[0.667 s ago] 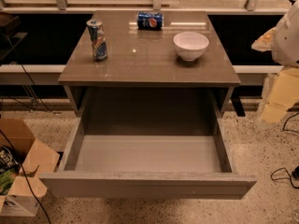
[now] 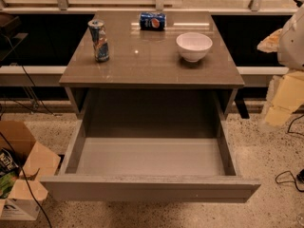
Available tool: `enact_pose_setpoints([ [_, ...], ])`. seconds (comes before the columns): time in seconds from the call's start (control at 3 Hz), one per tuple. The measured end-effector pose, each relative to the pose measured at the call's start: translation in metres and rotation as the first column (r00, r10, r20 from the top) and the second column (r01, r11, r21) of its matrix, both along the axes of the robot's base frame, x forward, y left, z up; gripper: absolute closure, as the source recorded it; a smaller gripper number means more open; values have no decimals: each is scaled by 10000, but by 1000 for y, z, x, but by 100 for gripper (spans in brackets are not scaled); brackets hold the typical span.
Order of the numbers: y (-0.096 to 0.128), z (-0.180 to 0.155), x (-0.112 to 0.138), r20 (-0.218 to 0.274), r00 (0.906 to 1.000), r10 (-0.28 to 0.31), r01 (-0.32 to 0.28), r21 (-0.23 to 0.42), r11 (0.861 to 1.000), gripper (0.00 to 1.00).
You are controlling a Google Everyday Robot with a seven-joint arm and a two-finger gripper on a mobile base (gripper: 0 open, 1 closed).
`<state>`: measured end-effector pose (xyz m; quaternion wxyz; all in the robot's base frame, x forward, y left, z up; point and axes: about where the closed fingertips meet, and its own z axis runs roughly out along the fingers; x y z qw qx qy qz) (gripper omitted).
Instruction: Place redbull can into top drawer
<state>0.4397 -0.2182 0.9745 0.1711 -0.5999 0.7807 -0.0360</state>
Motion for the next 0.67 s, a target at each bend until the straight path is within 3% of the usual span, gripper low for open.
enact_pose_setpoints([
  [0.33, 37, 4, 17, 881, 9956, 328, -402, 836, 9957, 0],
  [0.67, 76, 10, 31, 1435, 9874, 671, -848, 1211, 9890, 0],
])
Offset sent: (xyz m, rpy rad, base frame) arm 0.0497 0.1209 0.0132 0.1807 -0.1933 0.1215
